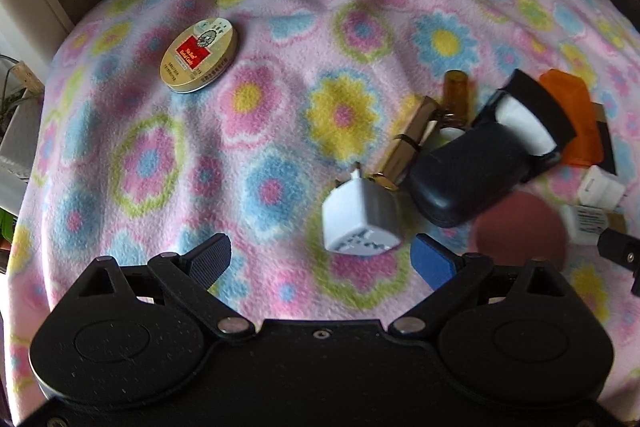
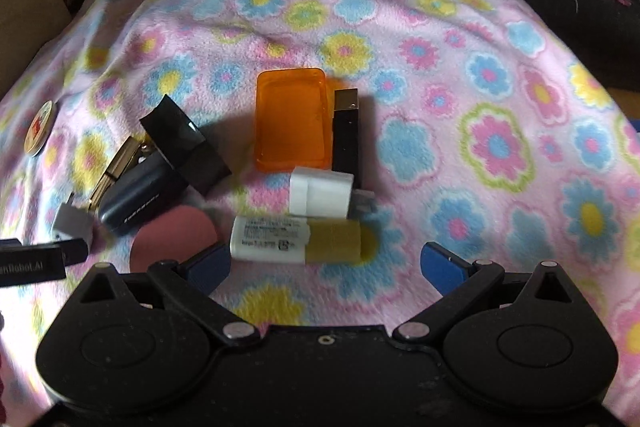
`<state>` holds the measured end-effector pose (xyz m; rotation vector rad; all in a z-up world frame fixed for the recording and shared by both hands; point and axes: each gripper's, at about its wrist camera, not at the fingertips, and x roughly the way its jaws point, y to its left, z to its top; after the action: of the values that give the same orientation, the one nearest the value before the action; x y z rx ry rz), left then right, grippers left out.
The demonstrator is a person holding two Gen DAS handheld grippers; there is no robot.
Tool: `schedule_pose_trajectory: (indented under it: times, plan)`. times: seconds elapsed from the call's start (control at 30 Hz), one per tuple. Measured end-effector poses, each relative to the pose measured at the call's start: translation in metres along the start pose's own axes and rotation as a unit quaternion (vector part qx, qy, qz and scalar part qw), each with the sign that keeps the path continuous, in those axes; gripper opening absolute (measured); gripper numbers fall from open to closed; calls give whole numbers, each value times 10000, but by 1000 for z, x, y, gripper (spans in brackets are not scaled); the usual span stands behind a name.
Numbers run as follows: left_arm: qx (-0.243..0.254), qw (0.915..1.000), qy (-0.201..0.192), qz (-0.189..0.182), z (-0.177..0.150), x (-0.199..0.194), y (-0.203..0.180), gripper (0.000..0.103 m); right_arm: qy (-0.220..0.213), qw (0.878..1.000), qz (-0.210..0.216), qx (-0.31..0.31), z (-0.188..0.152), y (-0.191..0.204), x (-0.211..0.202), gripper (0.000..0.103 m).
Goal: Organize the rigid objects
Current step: 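Grasp the white plug adapter with the left tool while the right tool grasps the white-and-gold box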
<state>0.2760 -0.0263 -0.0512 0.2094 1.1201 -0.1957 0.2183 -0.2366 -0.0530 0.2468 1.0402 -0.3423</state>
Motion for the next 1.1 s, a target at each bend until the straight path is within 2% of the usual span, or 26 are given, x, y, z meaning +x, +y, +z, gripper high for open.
schedule_pose_trajectory:
  times: [0.07,0.23,0.33,0.4,0.53,0.63,0.77,0.83,1.0,1.1]
  plan:
    - [2,10000,23,49,2,4,5,97,16,10000,24,23,2,2,5,102]
    - [41,9999,90,121,3,6,22,97,54,10000,-6,-30,3,8,15,102]
    - [90,9992,59,393,3,4,33,95,48,9999,-47,-76,2,9,18,102]
    - [-83,9980,89,613,5,4,42,94,44,9999,-96,-102,1,10,20,102]
    - [-502,9980,137,368,6,-2,56,93,77,9999,-111,-65,-2,8,23,102]
    - [-270,9994,-12,233,4,-9,47,94,96,9998,-129,-69,-2,9,25,102]
    - [251,9991,-210,259,2,-12,25,94,67,9998,-164,-104,-1,12,28,101]
    - [374,9988,-248,200,4,-11,17,94,81,9998,-144,-91,0,13,30,97]
    - [367,9990,-256,97,11,-4,4,94,293,9995,-95,-76,0,12,38,72]
    - [311,9992,-231,106,14,2,-1,94,227,9996,-119,-95,-3,9,36,68]
